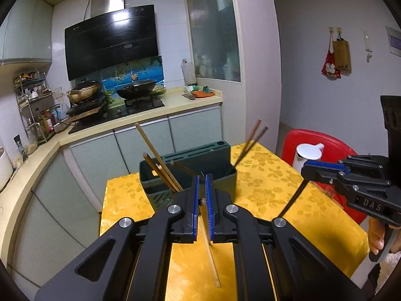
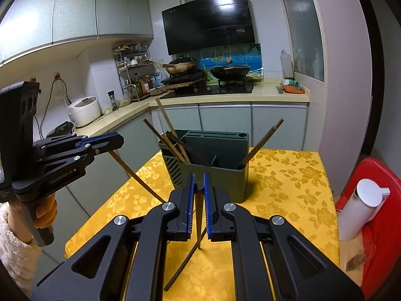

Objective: Organize utensils
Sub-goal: 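Lower both chopsticks into the green holder with both tools, then push both held chopsticks down into the holder with both tools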

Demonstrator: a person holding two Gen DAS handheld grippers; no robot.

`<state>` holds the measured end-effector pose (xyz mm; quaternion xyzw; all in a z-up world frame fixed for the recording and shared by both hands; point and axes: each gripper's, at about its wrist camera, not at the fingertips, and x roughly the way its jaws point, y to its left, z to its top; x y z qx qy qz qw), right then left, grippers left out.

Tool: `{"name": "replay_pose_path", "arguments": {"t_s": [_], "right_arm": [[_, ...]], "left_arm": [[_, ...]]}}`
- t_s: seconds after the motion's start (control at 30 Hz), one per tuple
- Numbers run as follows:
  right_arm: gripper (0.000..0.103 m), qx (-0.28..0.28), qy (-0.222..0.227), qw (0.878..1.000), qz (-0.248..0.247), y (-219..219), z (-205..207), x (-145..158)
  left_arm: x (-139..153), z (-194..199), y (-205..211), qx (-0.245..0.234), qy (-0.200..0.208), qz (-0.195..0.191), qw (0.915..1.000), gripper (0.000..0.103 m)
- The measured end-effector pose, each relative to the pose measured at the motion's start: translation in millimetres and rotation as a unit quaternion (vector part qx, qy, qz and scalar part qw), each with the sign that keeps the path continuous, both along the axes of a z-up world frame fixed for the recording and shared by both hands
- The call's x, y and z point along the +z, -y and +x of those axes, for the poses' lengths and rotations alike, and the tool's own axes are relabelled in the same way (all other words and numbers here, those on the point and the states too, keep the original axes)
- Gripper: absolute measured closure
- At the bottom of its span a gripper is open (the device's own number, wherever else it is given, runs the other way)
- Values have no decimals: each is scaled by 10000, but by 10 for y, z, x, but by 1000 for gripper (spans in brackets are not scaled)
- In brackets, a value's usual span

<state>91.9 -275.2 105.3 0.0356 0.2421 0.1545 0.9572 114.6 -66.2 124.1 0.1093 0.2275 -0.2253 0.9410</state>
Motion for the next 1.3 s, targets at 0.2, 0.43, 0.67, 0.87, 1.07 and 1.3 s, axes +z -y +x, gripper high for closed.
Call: {"name": "replay_pose_path", "arguments": {"t_s": [0.2, 0.43, 0.67, 0.87, 1.07, 1.3], "right_arm": [[95, 0, 45, 10000, -71, -53, 127, 5], [95, 23, -14, 9998, -180, -118, 214, -22], [95, 49, -131, 9997, -186, -124, 299, -19], [95, -43, -107, 9999, 47, 32, 428, 202], [95, -254, 81, 9995, 161, 212, 523, 509], [95, -509, 392, 9979, 101, 285, 640, 821]], "left_arm": [[6, 143, 4, 55, 45, -106, 9999, 98], [-14, 194, 43, 18, 80, -105, 9999, 98], [25, 286, 79, -13, -59, -97, 9999, 98], [176, 422, 88, 23, -154, -215, 9996, 98], [498, 510, 120, 23, -125, -420, 9990, 98], [905, 635, 238, 93, 27, -667, 9977, 98]]}}
